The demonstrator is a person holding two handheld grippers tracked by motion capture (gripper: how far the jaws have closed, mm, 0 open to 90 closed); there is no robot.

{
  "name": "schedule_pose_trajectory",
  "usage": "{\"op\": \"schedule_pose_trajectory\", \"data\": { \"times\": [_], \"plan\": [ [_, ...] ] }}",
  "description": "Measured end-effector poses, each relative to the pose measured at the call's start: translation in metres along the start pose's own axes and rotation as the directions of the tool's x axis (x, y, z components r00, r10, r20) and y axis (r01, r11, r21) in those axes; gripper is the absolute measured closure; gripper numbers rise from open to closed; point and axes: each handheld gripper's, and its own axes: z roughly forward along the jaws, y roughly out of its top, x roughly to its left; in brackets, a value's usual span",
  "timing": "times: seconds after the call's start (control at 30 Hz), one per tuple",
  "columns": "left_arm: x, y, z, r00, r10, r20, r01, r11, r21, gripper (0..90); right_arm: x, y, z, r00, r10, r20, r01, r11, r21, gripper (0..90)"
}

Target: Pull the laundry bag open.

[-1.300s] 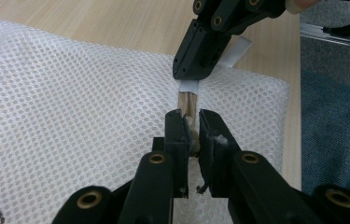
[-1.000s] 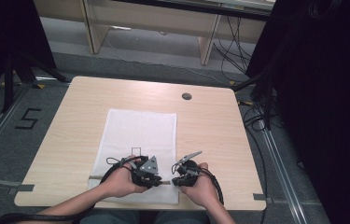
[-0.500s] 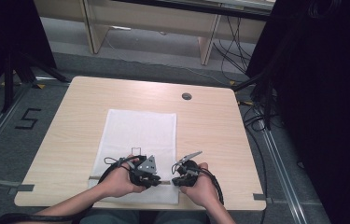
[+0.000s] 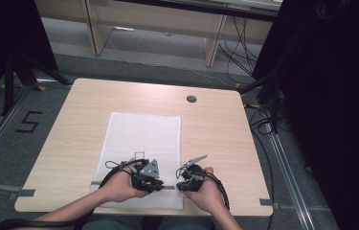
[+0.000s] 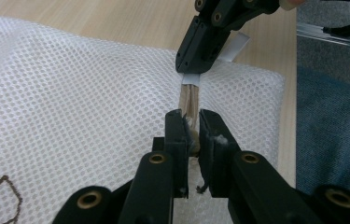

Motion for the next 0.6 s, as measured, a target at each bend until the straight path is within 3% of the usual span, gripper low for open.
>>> {"op": "schedule_pose_trajectory", "data": {
  "times": [0.4, 0.43, 0.5, 0.53, 0.6],
  "plan": [
    [-0.0006, -0.0022, -0.0030, 1.0000, 0.006, -0.002, -0.006, 1.0000, 0.008, 81.9, -0.0008, -0.0001, 0.0001, 0.9999, -0.015, 0.002, 0.015, 1.000, -0.007, 90.0],
    [-0.0013, -0.0029, -0.0039, 1.0000, -0.008, -0.002, 0.008, 1.0000, -0.004, 82.0, -0.0008, 0.0000, 0.0002, 0.9999, -0.014, 0.003, 0.014, 1.000, -0.006, 90.0],
    [0.0005, -0.0036, -0.0059, 0.9999, 0.010, -0.003, -0.010, 0.9999, -0.005, 81.9, -0.0006, 0.0001, 0.0002, 0.9999, -0.011, -0.002, 0.011, 1.000, -0.004, 90.0],
    [-0.0007, -0.0043, -0.0056, 0.9999, -0.015, 0.000, 0.015, 0.9998, -0.009, 81.9, -0.0010, 0.0002, 0.0002, 0.9999, -0.016, 0.001, 0.016, 1.000, -0.005, 90.0],
    [-0.0011, -0.0044, -0.0054, 0.9999, -0.011, -0.002, 0.011, 0.9999, -0.010, 81.9, -0.0006, 0.0002, 0.0002, 0.9999, -0.012, 0.000, 0.012, 1.000, -0.004, 90.0]
  ]
}}
